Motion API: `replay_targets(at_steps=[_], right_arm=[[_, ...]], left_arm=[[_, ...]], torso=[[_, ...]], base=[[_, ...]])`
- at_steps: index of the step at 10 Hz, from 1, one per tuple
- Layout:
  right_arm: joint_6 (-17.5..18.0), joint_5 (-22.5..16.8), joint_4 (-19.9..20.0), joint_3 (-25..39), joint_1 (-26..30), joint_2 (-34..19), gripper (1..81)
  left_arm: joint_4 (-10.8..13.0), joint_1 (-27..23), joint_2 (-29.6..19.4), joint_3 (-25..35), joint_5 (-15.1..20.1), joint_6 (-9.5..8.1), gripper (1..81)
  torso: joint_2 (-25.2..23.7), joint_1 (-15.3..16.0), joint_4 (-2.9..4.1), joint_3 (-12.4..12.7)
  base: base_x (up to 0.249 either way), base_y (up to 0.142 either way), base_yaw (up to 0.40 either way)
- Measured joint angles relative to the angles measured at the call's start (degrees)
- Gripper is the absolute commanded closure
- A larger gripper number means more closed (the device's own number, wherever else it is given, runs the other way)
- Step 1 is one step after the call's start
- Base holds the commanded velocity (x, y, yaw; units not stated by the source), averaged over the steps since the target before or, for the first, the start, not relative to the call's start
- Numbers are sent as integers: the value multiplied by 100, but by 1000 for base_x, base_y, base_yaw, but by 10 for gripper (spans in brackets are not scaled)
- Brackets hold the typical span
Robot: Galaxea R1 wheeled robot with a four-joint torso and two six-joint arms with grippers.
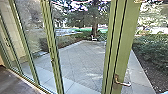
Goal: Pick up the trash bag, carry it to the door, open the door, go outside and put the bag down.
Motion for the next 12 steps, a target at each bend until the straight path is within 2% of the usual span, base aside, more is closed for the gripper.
replay_targets(at_steps=[4, 7, 12], right_arm=[[9, -784, 501, 157, 1125, -400, 10], [93, -1514, 798, 179, 2052, -616, 10], [735, -2843, 936, -65, 3597, -730, 10]], left_arm=[[2, 0, 9, -2, 39, 0, 811], [2, 0, 11, -13, 46, 0, 811], [2, 0, 110, -215, 49, 0, 811]], torso=[[0, 0, 0, 0], [0, 0, 0, 0], [0, 0, 0, 0]], base=[[0, 0, 0], [0, 0, 0], [0, 0, 0]])
